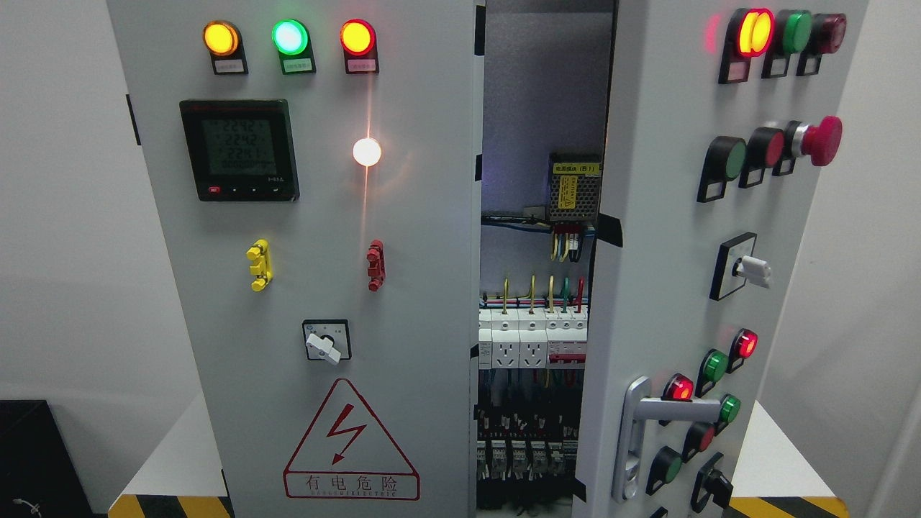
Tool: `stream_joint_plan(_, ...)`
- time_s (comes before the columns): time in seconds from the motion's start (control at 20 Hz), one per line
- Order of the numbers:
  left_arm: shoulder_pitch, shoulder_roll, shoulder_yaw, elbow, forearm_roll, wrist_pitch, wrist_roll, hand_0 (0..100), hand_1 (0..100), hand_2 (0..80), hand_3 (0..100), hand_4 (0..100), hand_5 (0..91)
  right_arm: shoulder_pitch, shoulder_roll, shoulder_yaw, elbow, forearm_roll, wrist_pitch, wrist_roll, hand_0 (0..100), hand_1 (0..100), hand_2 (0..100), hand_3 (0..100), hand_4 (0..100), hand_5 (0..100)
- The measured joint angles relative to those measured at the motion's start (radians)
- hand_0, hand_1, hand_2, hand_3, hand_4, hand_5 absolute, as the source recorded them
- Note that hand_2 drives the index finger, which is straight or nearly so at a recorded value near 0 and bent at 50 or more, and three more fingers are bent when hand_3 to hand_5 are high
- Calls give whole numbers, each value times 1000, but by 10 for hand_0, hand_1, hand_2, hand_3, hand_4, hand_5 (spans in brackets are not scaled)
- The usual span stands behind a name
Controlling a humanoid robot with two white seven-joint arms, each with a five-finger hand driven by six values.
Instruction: Open door with both hands
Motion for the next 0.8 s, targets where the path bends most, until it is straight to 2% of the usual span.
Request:
stream_joint_plan(0.15,37,21,-60,-92,1,-27,-1,0,0,0,0,0,0,0,0,0,0,0,0,0,0,0,0,0,0,0)
stream_joint_plan(0.5,90,83,-193,-285,3,-170,-3,0,0,0,0,0,0,0,0,0,0,0,0,0,0,0,0,0,0,0)
stream_joint_plan(0.8,174,168,-259,-527,13,-185,0,0,0,0,0,0,0,0,0,0,0,0,0,0,0,0,0,0,0,0)
